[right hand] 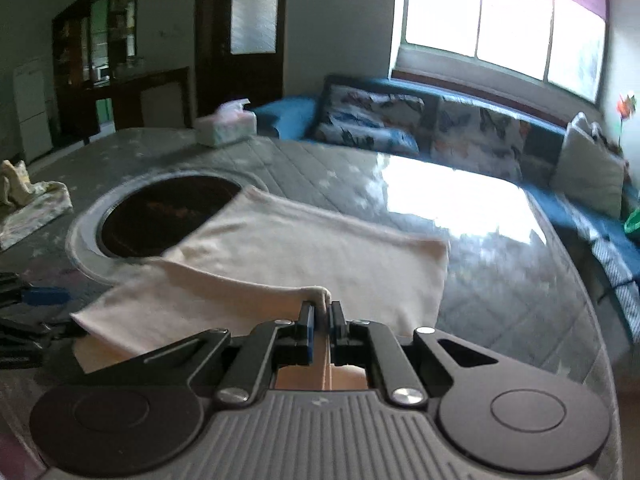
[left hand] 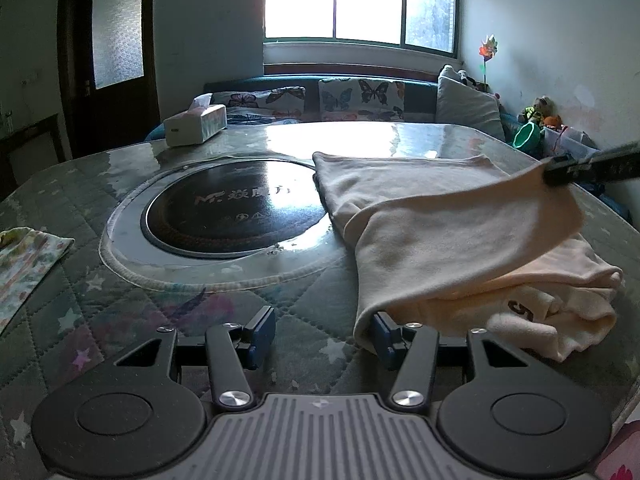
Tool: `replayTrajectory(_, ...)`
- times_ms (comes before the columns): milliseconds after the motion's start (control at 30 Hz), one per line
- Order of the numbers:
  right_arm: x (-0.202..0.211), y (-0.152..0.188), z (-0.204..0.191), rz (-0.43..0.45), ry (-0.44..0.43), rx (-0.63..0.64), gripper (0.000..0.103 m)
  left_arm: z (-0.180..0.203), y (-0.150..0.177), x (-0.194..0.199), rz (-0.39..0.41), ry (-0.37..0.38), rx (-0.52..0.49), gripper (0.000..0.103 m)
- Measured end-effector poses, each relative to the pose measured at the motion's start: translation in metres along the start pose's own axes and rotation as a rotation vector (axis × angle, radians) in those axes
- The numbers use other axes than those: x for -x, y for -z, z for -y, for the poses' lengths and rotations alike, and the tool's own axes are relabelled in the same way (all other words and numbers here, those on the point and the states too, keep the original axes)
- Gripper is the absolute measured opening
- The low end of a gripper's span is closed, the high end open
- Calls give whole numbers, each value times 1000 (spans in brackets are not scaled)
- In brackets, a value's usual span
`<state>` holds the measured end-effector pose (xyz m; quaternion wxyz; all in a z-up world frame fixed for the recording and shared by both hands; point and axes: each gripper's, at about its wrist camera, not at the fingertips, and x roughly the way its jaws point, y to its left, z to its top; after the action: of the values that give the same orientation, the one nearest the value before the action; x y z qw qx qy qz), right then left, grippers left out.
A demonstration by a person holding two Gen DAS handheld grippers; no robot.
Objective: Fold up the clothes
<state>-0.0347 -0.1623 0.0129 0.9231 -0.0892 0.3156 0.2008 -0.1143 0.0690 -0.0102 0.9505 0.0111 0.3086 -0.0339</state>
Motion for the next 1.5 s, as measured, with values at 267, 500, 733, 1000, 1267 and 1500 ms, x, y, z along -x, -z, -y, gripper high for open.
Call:
replayTrajectory(267, -22, 17, 10, -54, 2, -70, 8, -6, -1, 7, -34, 38, -30, 56)
replayTrajectory(500, -15, 31, 22, -20, -2, -88, 11, -18, -26, 19, 13, 84, -6, 55)
replayTrajectory(733, -11, 33, 15, 24, -62, -59, 11, -3, -53, -22, 5, 232, 92, 43)
replayTrajectory(1000, -25, 46, 18, -18, -99, -86, 12, 0, -62, -60, -30, 261, 160, 38)
replayTrajectory(1267, -30, 43, 20, -17, -121, -94, 16, -10, -59, -60, -26, 186, 179, 36)
replayTrajectory(1500, -30, 43, 18, -14, -132, -95, 24, -9, -63, -62, -10, 131, 156, 34)
